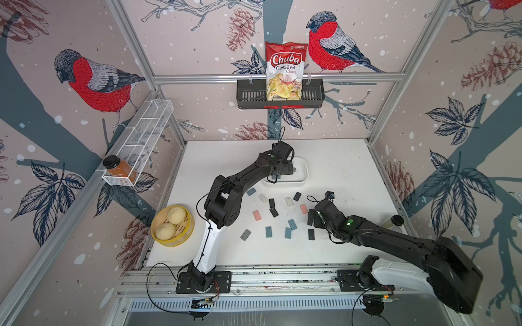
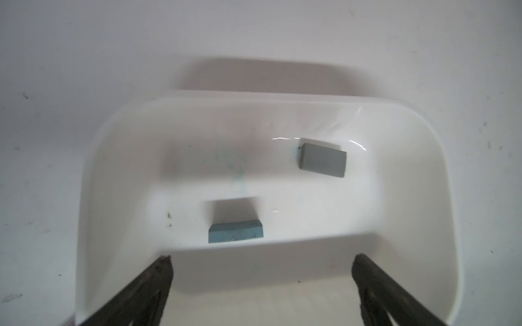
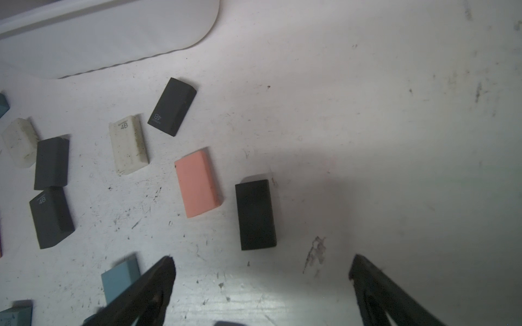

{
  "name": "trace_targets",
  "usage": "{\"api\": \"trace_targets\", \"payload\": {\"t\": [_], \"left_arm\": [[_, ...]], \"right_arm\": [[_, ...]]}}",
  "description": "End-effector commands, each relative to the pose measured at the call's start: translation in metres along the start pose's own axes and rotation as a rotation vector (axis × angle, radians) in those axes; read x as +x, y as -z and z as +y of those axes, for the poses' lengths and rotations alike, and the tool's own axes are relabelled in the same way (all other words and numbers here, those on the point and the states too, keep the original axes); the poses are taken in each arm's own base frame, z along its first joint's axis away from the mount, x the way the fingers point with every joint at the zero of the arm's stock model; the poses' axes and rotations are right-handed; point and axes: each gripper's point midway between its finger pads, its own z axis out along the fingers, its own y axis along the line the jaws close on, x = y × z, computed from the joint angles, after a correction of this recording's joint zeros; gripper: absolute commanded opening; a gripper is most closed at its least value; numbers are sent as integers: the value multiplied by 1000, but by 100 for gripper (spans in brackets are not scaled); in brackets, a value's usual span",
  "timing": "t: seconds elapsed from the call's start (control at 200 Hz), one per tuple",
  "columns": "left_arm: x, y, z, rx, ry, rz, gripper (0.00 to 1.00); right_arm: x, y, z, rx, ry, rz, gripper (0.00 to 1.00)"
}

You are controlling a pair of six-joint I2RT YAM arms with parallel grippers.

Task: Put the eraser in the storage box
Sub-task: Place the eraser in the storage box, then pick up the eraser from the center of the board.

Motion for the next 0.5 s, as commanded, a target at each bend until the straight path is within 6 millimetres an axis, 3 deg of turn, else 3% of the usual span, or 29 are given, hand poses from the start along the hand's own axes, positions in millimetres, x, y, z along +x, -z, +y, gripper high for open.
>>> {"api": "trace_targets", "payload": {"t": [0.0, 0.245, 0.495], "left_arm": [[-2, 24, 4, -16, -3, -23, 99], [15, 75, 36, -32, 39, -80, 99], [62, 110, 78, -43, 87, -83, 99]], "right_arm": [[-4, -2, 2, 5, 15, -11, 99], [3, -11, 2, 24, 35, 18, 95], [4, -19, -1, 64, 58, 29, 82]]}}
